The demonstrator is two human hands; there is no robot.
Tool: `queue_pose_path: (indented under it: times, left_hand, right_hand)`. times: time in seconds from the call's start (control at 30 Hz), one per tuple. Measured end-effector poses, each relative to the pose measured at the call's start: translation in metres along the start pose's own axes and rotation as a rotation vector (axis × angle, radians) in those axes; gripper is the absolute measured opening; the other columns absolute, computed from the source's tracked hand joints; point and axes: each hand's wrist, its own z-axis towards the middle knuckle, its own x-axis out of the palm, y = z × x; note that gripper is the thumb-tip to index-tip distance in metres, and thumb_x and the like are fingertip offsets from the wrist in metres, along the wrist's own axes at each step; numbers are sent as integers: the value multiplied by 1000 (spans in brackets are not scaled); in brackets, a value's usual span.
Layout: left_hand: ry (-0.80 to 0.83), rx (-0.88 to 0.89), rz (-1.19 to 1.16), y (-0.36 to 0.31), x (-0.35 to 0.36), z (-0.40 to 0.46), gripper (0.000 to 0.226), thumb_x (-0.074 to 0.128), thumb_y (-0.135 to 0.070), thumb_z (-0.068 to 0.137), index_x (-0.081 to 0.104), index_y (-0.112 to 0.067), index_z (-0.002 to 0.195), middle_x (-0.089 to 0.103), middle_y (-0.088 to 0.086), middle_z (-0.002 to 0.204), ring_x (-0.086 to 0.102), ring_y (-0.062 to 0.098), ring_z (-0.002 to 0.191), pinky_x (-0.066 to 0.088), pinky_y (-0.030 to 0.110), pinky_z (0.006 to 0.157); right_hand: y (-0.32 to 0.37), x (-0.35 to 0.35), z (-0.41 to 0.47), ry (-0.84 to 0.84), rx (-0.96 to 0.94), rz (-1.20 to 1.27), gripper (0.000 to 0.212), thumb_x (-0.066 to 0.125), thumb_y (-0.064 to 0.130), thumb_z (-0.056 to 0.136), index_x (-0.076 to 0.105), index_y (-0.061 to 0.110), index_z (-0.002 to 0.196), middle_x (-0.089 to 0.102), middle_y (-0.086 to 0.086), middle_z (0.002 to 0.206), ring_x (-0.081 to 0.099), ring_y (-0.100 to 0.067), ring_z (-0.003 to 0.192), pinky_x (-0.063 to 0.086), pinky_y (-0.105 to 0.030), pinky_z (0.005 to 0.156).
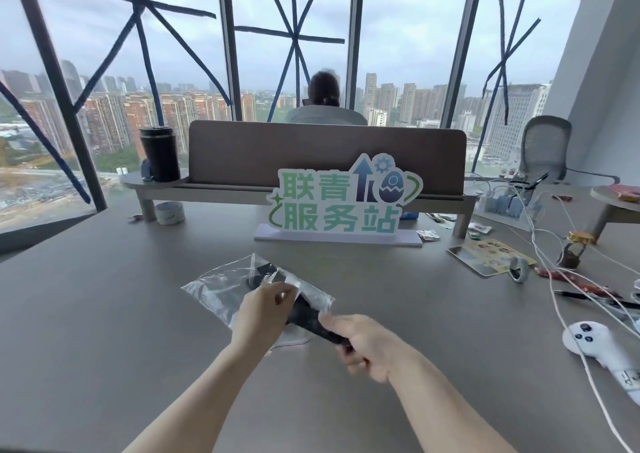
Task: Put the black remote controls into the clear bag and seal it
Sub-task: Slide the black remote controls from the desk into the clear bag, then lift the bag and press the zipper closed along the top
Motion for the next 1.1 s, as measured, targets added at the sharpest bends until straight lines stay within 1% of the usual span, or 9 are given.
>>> queue_pose_path:
  times: [0.1,0.23,0.3,0.47,0.57,0.63,0.8,0.93,1.1]
  left_hand:
    - [-23,17,11,6,-13,-1,16,60,-34,86,75,-27,90,72,-5,77,61,14,70,43,19,61]
    - [6,13,-4,16,-19,-4,18,62,-36,85,75,-26,93,70,-8,81,61,12,72,44,20,64]
    - [30,-8,17,20,-18,-6,16,62,-37,85,75,-30,91,69,-7,85,61,14,73,49,25,67]
    - [257,23,225,31,-19,-14,41,58,-22,73,65,-41,109,56,-7,89,59,20,82,51,32,72]
    - [342,-3,494,38,-31,-23,50,51,-26,73,52,-43,120,52,-3,104,60,26,94,46,31,69]
    - [316,-54,600,42,-42,-25,50,50,-23,76,52,-40,122,55,1,114,61,29,101,48,32,76]
    - [101,-264,-109,11,-85,14,24,59,0,76,68,-11,95,66,11,74,64,24,45,60,38,54]
    - [-41,-102,-441,-57,-131,53,8,70,1,76,68,-5,80,65,11,72,61,12,48,58,22,51]
    - [-6,-19,-533,-101,-157,71,11,76,-6,73,73,-2,83,67,8,72,63,15,63,54,15,58]
  right_hand:
    - [0,23,28,-165,-86,75,17,63,31,93,68,16,88,60,-2,68,27,-8,36,22,-16,31]
    - [-12,5,29,-597,-212,-125,16,56,12,91,67,12,80,54,1,58,42,-13,44,31,-23,41]
    - [-13,0,30,-612,-251,-248,6,58,19,90,62,19,93,57,1,68,51,-18,57,38,-27,53]
    - [-6,9,62,-481,-288,-561,37,61,36,86,54,36,122,63,5,84,60,-20,63,46,-29,64]
    - [2,13,76,-633,-351,-648,28,53,11,88,70,20,108,75,-3,99,64,-24,76,42,-26,66]
    - [11,13,71,-665,-361,-590,27,51,6,85,72,20,94,77,-4,91,58,-18,60,41,-26,61]
    - [57,6,32,-551,-399,-99,24,53,-5,81,74,6,79,71,-17,62,47,-14,31,38,-23,36]
    - [123,-1,-12,-449,-573,211,19,58,-2,87,75,6,87,72,-8,61,53,-11,37,42,-20,35]
    - [167,-11,-50,-488,-681,165,15,61,5,88,75,1,94,74,-7,64,55,-10,37,46,-20,36]
